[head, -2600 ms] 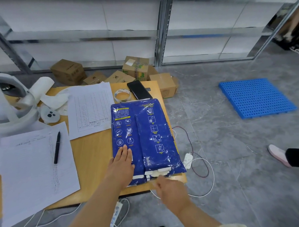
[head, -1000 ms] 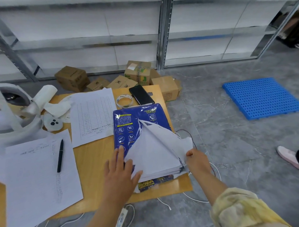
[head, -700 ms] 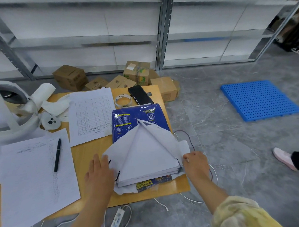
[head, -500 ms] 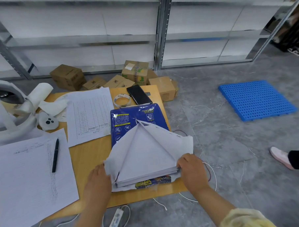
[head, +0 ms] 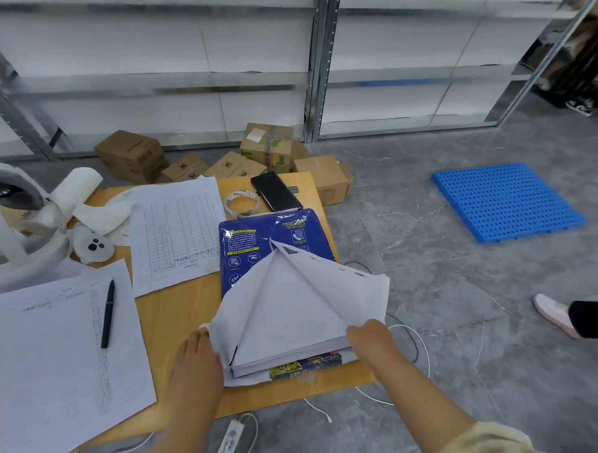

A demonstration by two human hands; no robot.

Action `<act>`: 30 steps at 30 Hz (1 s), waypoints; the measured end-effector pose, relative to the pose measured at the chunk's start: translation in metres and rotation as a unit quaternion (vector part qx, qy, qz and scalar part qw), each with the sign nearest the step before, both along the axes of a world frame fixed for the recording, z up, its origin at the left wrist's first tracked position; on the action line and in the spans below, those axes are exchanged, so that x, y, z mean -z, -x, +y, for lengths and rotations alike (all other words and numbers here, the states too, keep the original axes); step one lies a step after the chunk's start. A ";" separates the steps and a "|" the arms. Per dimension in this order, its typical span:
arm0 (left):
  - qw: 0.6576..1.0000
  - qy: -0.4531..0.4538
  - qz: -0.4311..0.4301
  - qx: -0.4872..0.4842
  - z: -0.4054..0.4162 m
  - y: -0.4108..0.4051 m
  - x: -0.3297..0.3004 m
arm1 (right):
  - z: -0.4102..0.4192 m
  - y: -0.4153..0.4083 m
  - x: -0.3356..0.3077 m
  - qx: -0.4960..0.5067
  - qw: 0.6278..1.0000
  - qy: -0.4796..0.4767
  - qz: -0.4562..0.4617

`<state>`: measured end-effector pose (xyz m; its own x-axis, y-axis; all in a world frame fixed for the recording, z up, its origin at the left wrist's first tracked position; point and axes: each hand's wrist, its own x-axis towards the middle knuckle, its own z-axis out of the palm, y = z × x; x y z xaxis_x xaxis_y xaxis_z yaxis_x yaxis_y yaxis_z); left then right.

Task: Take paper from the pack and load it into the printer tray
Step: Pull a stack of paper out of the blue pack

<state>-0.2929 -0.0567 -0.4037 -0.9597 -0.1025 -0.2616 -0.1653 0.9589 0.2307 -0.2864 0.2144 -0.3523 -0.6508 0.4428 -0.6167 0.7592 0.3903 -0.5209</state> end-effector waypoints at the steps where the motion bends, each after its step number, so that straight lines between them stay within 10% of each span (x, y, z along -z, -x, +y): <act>1: 1.000 -0.003 0.000 -0.006 0.000 0.000 0.001 | -0.001 0.002 0.000 0.028 0.999 0.030 -0.002; 11: 0.997 0.057 0.004 0.056 -0.006 0.001 0.018 | 0.003 0.009 -0.005 0.126 0.986 0.110 0.006; 20: 0.991 0.097 -0.027 0.089 -0.011 0.005 0.024 | -0.015 0.031 -0.025 0.304 0.871 0.382 0.051; 30: 0.972 -0.192 -0.060 -0.124 0.009 0.003 -0.040 | -0.013 0.023 -0.031 0.249 0.913 0.321 0.029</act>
<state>-0.2963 -0.0482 -0.3634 -0.8784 -0.1989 -0.4345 -0.4275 0.7335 0.5285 -0.3095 0.2010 -0.3213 -0.5066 0.2524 -0.8244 0.7236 -0.3954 -0.5657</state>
